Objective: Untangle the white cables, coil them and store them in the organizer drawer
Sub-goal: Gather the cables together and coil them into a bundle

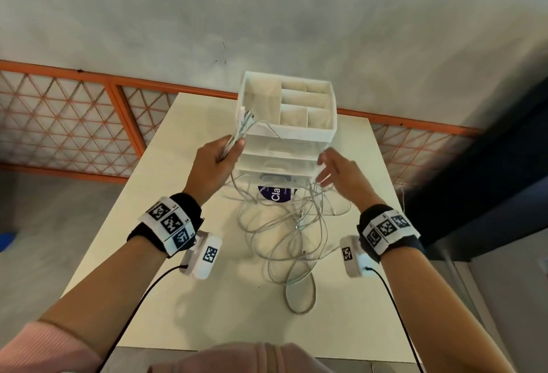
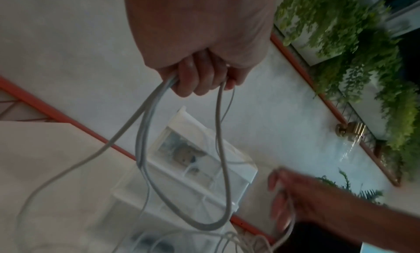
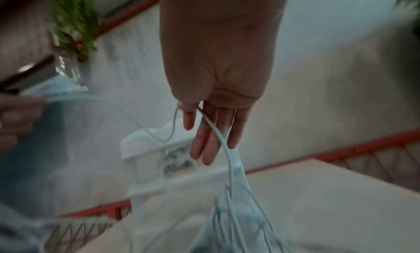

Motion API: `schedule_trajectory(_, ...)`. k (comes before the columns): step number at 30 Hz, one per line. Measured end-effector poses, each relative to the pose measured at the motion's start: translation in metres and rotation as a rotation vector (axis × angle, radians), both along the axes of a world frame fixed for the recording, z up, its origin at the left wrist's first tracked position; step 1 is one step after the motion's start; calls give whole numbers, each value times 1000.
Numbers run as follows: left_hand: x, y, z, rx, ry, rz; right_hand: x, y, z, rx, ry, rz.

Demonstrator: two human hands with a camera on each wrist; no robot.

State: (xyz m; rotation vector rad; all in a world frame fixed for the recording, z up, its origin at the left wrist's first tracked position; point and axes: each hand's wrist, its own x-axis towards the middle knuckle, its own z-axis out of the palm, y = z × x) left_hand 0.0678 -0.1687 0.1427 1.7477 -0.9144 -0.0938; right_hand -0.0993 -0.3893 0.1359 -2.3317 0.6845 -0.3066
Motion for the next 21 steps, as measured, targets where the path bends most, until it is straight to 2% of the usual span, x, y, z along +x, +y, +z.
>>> schedule_trajectory(4,-1,3,-9,127,20,-18,6,-5,54,-204,-259,-68)
schedule_trajectory(7,2,5,-7,170,10,32,5,-16,63,-246,-269,-74)
schedule_trajectory(9,7,7,-3,163,-20,113,2,-26,51,-212,-123,-92)
schedule_trajectory(12,14,10,2,105,-48,217,-1,-34,22,-133,324,-90)
schedule_trajectory(14,16,9,7,62,-55,227,1,-29,8,-180,608,-33)
schedule_trajectory(15,15,9,9,38,-46,193,5,-23,3,-203,656,-17)
schedule_trajectory(17,12,7,15,-11,-12,70,16,-8,2,-154,572,20)
schedule_trajectory(21,-3,-3,33,-54,84,-134,47,42,23,44,311,383)
